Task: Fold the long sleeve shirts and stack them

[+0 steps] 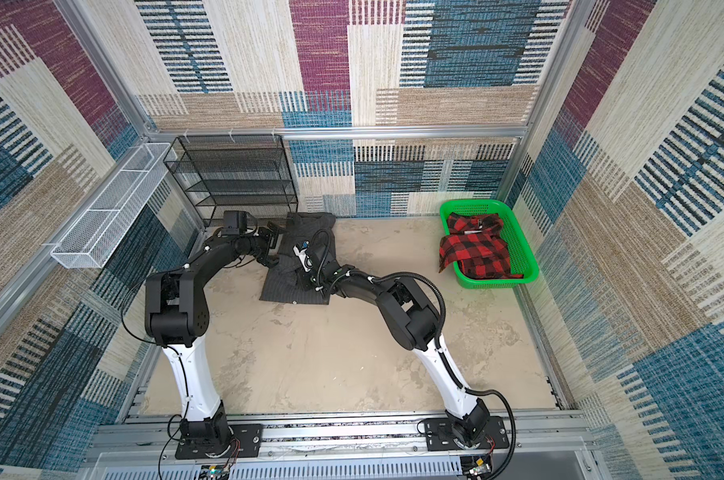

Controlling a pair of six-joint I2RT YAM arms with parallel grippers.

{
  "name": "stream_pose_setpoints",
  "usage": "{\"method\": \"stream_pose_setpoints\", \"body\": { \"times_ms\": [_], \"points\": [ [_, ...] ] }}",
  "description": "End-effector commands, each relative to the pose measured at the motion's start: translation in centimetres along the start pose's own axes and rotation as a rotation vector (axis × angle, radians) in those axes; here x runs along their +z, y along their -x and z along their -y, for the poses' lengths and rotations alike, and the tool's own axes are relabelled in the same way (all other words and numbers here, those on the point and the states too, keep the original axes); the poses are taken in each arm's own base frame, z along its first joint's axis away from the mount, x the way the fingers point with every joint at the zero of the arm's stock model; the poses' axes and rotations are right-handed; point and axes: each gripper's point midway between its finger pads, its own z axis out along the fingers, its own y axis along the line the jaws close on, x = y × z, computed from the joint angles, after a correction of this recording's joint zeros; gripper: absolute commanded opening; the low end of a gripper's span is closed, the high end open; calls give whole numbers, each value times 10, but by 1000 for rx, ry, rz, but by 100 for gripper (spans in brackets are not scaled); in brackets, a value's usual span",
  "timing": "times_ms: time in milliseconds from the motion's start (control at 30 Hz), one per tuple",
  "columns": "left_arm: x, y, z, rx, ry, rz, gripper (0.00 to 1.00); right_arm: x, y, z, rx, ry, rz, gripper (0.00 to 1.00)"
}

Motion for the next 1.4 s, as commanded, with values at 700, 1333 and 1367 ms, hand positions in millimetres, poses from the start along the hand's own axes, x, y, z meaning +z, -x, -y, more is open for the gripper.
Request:
{"method": "stream_pose_setpoints", "body": {
  "times_ms": [700, 1333, 1367],
  "points": [
    [2, -1, 2, 0, -26, -7, 99, 14, 133, 90, 131, 71, 293, 18],
    [-21, -4, 24, 103, -82, 52, 99, -57, 70, 24, 96, 101, 117, 29],
    [-18, -3, 25, 118, -87, 56, 97, -54, 64, 18, 106, 122, 107, 28]
  ]
}}
